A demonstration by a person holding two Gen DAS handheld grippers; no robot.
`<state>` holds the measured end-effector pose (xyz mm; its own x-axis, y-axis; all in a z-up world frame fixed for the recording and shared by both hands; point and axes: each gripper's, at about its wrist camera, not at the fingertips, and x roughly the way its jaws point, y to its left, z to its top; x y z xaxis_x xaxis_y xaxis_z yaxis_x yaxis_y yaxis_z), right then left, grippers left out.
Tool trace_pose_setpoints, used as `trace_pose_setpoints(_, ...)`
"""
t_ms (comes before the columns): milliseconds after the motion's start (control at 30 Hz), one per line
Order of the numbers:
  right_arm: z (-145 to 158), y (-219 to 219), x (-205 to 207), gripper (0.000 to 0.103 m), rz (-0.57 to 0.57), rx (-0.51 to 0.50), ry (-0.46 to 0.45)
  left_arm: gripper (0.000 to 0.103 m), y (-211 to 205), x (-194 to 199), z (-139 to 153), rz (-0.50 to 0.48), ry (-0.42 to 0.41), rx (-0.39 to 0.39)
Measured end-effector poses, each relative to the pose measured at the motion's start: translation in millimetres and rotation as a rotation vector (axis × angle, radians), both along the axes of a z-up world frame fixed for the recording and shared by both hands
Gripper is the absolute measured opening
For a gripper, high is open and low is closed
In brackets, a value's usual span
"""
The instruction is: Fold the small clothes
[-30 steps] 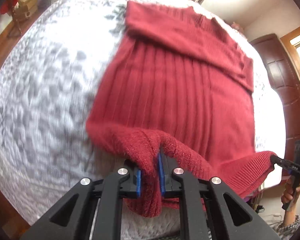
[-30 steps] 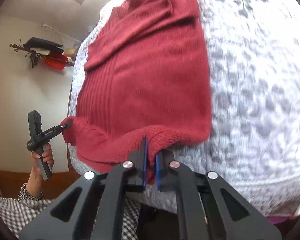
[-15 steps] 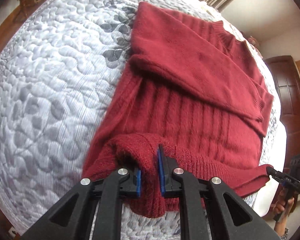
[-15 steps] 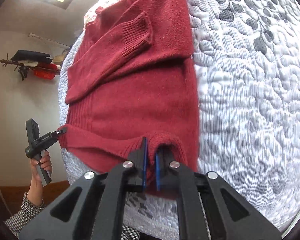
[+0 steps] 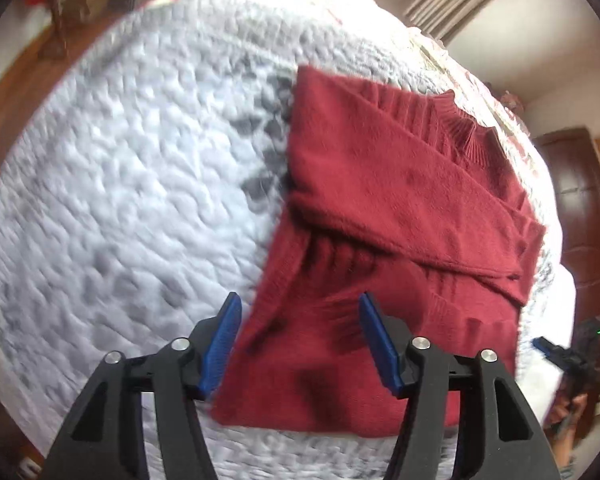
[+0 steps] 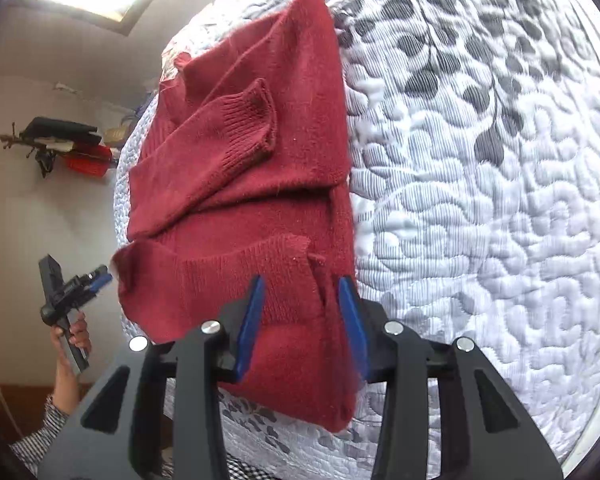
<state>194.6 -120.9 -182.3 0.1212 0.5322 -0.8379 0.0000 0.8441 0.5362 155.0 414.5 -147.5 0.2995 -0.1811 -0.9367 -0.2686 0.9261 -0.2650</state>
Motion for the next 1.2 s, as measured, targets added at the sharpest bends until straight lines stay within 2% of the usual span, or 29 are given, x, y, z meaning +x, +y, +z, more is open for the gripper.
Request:
trace_pose_setpoints(100, 6.3, 6.4, -3.3, 0.044, 0.058, -0.037, -0.039, 0.063, -9.3, 4.2, 3.5, -0.084, -0.013, 0.114)
trace_pose_setpoints(167, 5.8, 20.9, -1.1, 0.056, 0.096, -0.073, -0.058, 0.065, -22.6, 8.4, -0.6, -0.155, -0.017, 0.180)
trace_pose_setpoints(200, 5.5, 27.8, -1.1, 0.058, 0.125, -0.103, -0.072, 0.066, -29.6, 10.6, -3.6, -0.187, -0.018, 0.205)
trace_pose_setpoints(400, -9.6, 57.8, 4.4, 0.058, 0.236, -0.216, -0.080, 0.069, -61.8, 22.4, -21.0, -0.340, -0.019, 0.281)
trace_pose_setpoints(567, -22.6, 63.1, 4.1, 0.058, 0.267, -0.273, -0.060, 0.069, -78.2, 31.9, -32.1, -0.402, -0.018, 0.298)
trace_pose_setpoints(633, -24.7, 64.6, 2.6, 0.055, 0.281, -0.265, -0.058, 0.069, -82.8, 34.8, -36.8, -0.419, -0.013, 0.308)
trace_pose_setpoints(700, -26.7, 67.9, 1.1, 0.046, 0.300, -0.270, -0.060, 0.069, -87.2, 37.4, -40.0, -0.433, -0.013, 0.310)
trace_pose_setpoints(733, -27.3, 72.0, 1.2, 0.036, 0.310, -0.288, -0.066, 0.067, -89.6, 39.0, -42.6, -0.440, -0.008, 0.317)
trace_pose_setpoints(800, -26.0, 76.4, 0.8, 0.025, 0.322, -0.340, -0.085, 0.048, -92.3, 40.8, -46.6, -0.448, 0.001, 0.326)
trace_pose_setpoints(833, -24.2, 76.8, -0.1, 0.018, 0.326, -0.341, -0.095, 0.042, -93.0, 41.5, -48.6, -0.452, 0.007, 0.322)
trace_pose_setpoints(867, -23.0, 75.4, -0.9, 0.017, 0.329, -0.334, -0.099, 0.031, -93.9, 42.2, -50.5, -0.457, 0.011, 0.310)
trace_pose_setpoints(900, -23.7, 75.2, -1.0, 0.018, 0.328, -0.330, -0.098, 0.028, -94.7, 42.8, -52.2, -0.461, 0.015, 0.305)
trace_pose_setpoints(967, -28.0, 72.4, 0.7, 0.035, 0.317, -0.347, -0.085, 0.029, -95.5, 44.8, -56.8, -0.467, 0.023, 0.326)
trace_pose_setpoints(1000, -30.2, 72.0, 1.5, 0.037, 0.315, -0.349, -0.081, 0.033, -94.9, 45.8, -58.7, -0.466, 0.027, 0.332)
trace_pose_setpoints(1067, -35.7, 73.0, 4.1, 0.038, 0.308, -0.330, -0.065, 0.037, -91.1, 49.8, -63.1, -0.449, 0.036, 0.331)
trace_pose_setpoints(1133, -41.3, 74.2, 5.8, 0.037, 0.307, -0.296, -0.049, 0.037, -87.5, 53.5, -64.9, -0.436, 0.042, 0.303)
trace_pose_setpoints(1167, -43.4, 75.4, 6.3, 0.031, 0.308, -0.295, -0.044, 0.037, -86.7, 55.6, -66.2, -0.430, 0.045, 0.292)
trace_pose_setpoints(1200, -44.5, 76.8, 6.2, 0.026, 0.316, -0.301, -0.042, 0.032, -85.8, 57.0, -67.6, -0.429, 0.051, 0.285)
